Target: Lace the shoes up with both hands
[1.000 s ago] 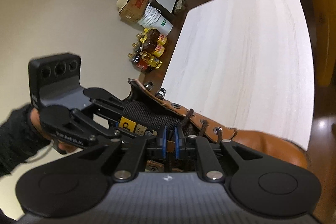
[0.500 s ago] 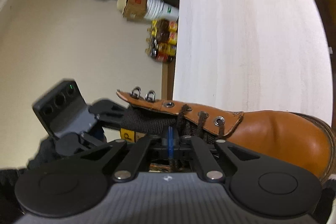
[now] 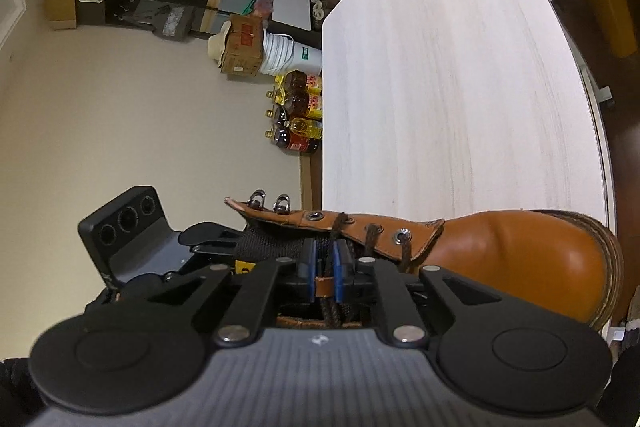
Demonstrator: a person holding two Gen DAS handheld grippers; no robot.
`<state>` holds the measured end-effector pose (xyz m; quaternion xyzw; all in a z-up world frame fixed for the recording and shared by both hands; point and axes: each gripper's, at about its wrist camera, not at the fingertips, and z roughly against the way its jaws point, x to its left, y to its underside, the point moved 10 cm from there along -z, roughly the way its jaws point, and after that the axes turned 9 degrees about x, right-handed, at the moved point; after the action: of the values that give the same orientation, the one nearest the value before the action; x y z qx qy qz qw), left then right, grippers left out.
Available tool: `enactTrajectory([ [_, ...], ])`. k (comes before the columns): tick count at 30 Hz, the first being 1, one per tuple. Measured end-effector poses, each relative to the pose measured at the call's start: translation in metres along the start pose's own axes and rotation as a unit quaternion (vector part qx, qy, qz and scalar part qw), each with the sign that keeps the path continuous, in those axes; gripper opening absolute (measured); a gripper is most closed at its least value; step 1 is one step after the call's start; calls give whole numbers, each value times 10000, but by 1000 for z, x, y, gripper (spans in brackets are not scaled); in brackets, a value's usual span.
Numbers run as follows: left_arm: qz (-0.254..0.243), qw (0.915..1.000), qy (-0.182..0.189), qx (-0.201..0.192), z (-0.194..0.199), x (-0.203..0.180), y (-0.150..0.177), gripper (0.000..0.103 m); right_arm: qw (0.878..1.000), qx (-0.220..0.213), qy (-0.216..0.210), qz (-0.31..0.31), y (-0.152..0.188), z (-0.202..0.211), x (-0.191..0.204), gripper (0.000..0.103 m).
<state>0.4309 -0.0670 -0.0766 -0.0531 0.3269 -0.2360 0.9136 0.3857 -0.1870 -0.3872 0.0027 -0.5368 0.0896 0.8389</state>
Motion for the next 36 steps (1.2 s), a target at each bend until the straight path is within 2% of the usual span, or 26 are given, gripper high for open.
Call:
enactTrajectory([
  [3,-140,9995,-256,75,-5,-3,-3,13,9995,65,225,211,4,-1,2,12],
  [6,-624,9974,-363,4,-5,-12,-3,11,9989,83,288,353,8,1,4,12],
  [10,-1097,9936,-242,-107,-4,-20,-1,11,9981,208,150,563,16,2,11,13],
  [16,-1260,9918,-150,-171,-3,-21,2,11,9974,380,93,609,23,-2,14,13],
  [20,-1286,9914,-187,-177,-2,-23,3,11,9980,383,98,495,22,-2,13,12],
  [22,-1264,9916,-204,-173,-3,-24,1,11,9976,378,202,551,21,-1,15,4],
  [24,-1170,9927,-222,-189,-3,-22,1,12,9960,333,391,726,20,2,20,3],
  [28,-1024,9943,-195,-237,-2,-17,3,12,9966,-157,433,687,6,19,27,3],
  [30,-978,9947,-173,-256,-1,-15,5,12,9976,-316,308,525,1,26,27,6],
  [32,-923,9952,-158,-270,-1,-14,5,12,9984,-389,286,283,0,28,19,18],
  [36,-864,9957,-134,-292,0,-12,6,12,9991,-350,247,39,8,25,9,19],
])
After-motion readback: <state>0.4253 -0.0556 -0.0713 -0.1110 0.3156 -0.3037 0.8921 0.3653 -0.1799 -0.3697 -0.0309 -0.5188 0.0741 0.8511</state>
